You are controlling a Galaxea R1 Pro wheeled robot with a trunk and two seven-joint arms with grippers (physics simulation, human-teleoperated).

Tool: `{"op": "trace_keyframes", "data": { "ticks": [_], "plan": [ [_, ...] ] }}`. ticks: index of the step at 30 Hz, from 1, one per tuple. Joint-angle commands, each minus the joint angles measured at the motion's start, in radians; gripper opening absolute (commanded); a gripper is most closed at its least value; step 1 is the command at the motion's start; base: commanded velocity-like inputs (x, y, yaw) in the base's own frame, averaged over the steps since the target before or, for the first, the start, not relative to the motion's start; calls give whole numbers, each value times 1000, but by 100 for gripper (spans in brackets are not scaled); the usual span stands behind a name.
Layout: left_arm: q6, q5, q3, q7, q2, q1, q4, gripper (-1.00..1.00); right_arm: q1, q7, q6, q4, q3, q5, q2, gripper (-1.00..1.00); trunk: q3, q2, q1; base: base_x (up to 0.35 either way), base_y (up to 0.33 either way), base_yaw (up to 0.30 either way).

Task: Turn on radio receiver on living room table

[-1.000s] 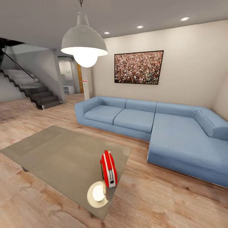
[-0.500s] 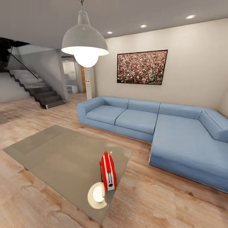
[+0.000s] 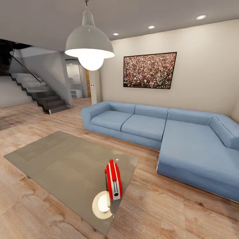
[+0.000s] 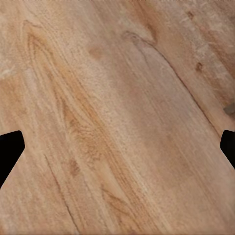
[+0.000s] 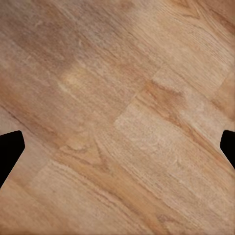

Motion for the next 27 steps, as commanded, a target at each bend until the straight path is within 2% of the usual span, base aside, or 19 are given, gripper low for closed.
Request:
{"op": "trace_keyframes", "data": {
  "ticks": [1, 3, 5, 6, 9, 11, 12, 14, 16, 17, 21, 24, 27],
  "plan": [
    [0, 1, 0, 0, 0, 0, -2, 100, 0, 1, 0, -1, 1, 0, 0, 100, 0, 0, 0, 0, 0, 0],
    [-1, 1, 0, -1, -1, 0, -3, 100, 0, 4, 0, -10, 0, 0, 4, 100, 0, 0, 0, 0, 0, 0],
    [-12, 1, 1, -1, -4, 0, -2, 100, 0, 8, 1, -63, 4, -1, 15, 100, 0, 0, 0, 0, 0, 0],
    [-38, 1, 1, -1, -5, 0, -1, 100, 0, 8, 9, -140, 26, -2, 38, 100, 0, 0, 0, 0, 0, 0],
    [-61, 0, 1, 0, -5, 0, -1, 100, 0, 8, 41, -247, 70, -3, 59, 100, 0, 0, 0, 0, 0, 0],
    [-67, 0, 1, 0, -5, 0, -1, 100, 0, 7, 115, -327, 115, -5, 74, 100, 0, 0, 0, 0, 0, 0],
    [-70, 0, 2, 1, -5, 0, -1, 100, 0, 6, 186, -386, 153, -5, 88, 100, 0, 0, 0, 0, 0, 0],
    [-71, 0, 2, 1, -5, 0, -1, 100, 0, 5, 278, -467, 200, -5, 107, 100, 0, 0, 0, 0, 0, 0],
    [-72, 0, 2, 1, -5, 0, -1, 100, 0, 5, 381, -591, 250, -5, 129, 100, 0, 0, 0, 0, 0, 0],
    [-72, 0, 2, 1, -5, 0, 0, 100, 0, 6, 483, -697, 289, -5, 142, 100, 0, 0, 0, 0, 0, 0],
    [-72, 0, 2, 1, -5, 0, 0, 100, 0, 12, 671, -891, 336, -8, 172, 100, 0, 0, 0, 0, 0, 0],
    [-73, 0, 2, 1, -5, 0, 0, 100, -10, 14, 715, -937, 348, -9, 202, 100, 0, 0, 0, 0, 0, 0],
    [-73, 0, 2, 1, -5, 0, 1, 100, -49, 15, 744, -951, 352, -11, 202, 100, 0, 0, 0, 0, 0, 0]
  ]
}}
